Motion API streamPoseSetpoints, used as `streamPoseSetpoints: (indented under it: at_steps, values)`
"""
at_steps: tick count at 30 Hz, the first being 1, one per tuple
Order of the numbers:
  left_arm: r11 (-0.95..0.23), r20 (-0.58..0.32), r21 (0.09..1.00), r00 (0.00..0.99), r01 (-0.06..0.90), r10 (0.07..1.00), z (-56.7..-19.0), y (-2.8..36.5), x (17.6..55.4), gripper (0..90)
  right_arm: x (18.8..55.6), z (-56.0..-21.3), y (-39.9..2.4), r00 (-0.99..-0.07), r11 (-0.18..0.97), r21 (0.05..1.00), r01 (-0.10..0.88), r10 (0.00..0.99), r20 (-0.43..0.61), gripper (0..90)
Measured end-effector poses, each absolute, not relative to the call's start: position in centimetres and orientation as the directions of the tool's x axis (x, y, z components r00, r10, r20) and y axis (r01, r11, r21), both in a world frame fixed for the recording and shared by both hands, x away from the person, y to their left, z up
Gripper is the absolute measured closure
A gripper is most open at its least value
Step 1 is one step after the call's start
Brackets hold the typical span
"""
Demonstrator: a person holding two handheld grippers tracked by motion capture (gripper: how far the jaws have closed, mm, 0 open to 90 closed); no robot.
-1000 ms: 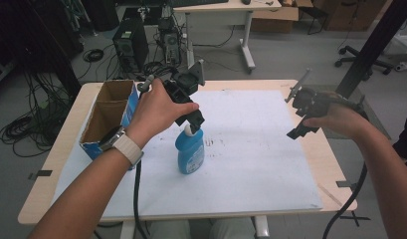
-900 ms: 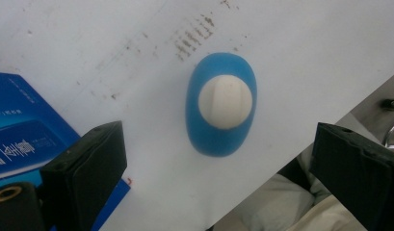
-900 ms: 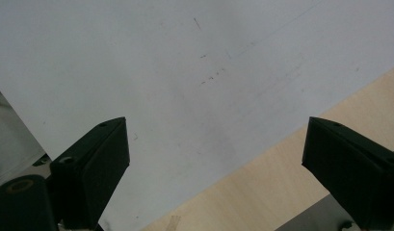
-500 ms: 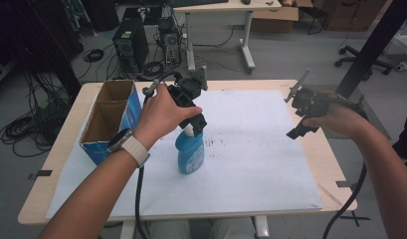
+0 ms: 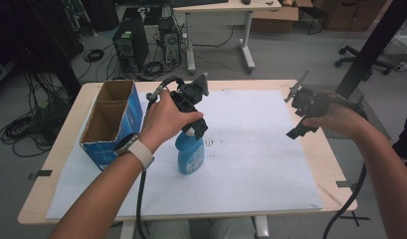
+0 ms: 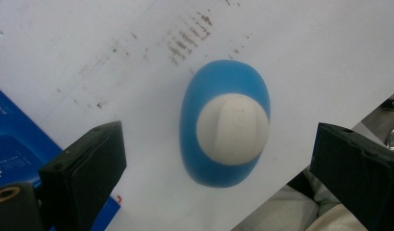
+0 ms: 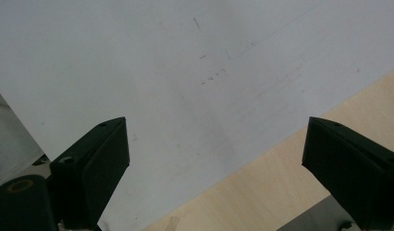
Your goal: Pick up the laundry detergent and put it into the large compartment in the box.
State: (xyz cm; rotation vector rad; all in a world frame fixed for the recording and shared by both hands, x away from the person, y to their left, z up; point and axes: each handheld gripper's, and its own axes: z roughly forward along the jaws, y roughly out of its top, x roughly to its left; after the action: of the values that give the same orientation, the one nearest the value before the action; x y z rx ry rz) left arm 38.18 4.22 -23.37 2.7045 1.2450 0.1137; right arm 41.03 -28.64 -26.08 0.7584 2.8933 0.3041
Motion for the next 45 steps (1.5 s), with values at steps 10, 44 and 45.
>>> streamPoseSetpoints:
  at_steps: [10,44,45]
  values:
    - [-0.64,-0.007,0.174,0.651,0.749,0.759,-24.4,4.1,38.2,5.9,41.0,-26.1,-28.7,-0.862,0.85,0.232,0.473,0.501,-0.076,9.1]
    - [-0.633,-0.013,0.162,0.643,0.757,0.765,-27.0,3.7,38.4,9.3,41.1,-26.5,-28.9,-0.861,0.846,0.238,0.478,0.504,-0.064,9.2]
    - [-0.637,-0.013,0.155,0.647,0.755,0.763,-27.0,3.7,38.4,9.7,41.1,-26.5,-28.9,-0.861,0.846,0.238,0.477,0.504,-0.065,9.2]
